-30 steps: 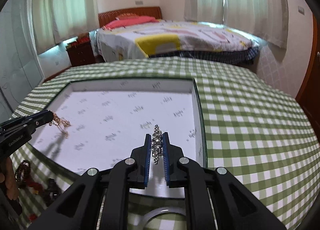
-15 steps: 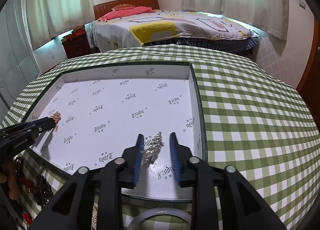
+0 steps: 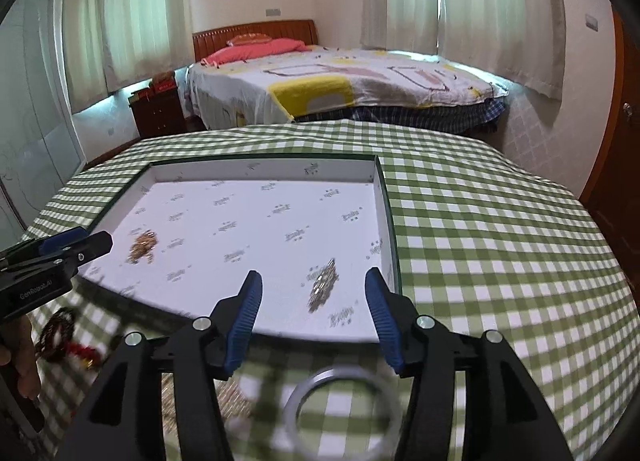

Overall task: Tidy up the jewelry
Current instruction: 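Withdraw both open tools from the tray back toward the remaining jewelry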

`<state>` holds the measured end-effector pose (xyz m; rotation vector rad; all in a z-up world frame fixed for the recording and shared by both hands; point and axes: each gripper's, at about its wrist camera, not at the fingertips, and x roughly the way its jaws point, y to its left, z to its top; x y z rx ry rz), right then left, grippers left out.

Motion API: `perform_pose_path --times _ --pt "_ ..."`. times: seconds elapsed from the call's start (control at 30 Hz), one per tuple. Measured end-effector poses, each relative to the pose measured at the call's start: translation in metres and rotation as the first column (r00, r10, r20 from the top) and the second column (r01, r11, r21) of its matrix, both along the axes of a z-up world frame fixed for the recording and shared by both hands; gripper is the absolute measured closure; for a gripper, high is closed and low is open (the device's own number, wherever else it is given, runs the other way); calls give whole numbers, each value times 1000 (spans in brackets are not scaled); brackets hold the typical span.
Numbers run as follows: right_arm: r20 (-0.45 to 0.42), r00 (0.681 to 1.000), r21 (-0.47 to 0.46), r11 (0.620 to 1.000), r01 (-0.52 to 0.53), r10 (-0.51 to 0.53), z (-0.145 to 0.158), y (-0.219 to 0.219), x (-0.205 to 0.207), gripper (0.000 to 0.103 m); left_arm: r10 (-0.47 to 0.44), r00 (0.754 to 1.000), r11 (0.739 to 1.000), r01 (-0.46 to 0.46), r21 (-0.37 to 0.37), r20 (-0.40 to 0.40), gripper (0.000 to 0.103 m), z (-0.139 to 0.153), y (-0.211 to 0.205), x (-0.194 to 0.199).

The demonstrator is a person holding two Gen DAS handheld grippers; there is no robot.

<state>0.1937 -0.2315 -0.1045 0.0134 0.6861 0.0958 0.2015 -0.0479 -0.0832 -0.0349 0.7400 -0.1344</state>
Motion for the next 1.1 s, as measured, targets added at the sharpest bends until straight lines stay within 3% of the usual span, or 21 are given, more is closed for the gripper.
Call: perform_pose_path --times 0.23,0.7,1.1 --pt "37 999 -6 1000 -16 16 -1 16 -53 50 9 999 1000 -10 10 47 47 7 4 -59" --pt "22 996 18 996 -84 83 -14 45 -122 50 42 998 999 -43 31 46 47 4 27 -145" --pt "-3 989 16 989 -149 149 -25 72 -144 50 67 997 997 -68 30 38 47 0 39 -171"
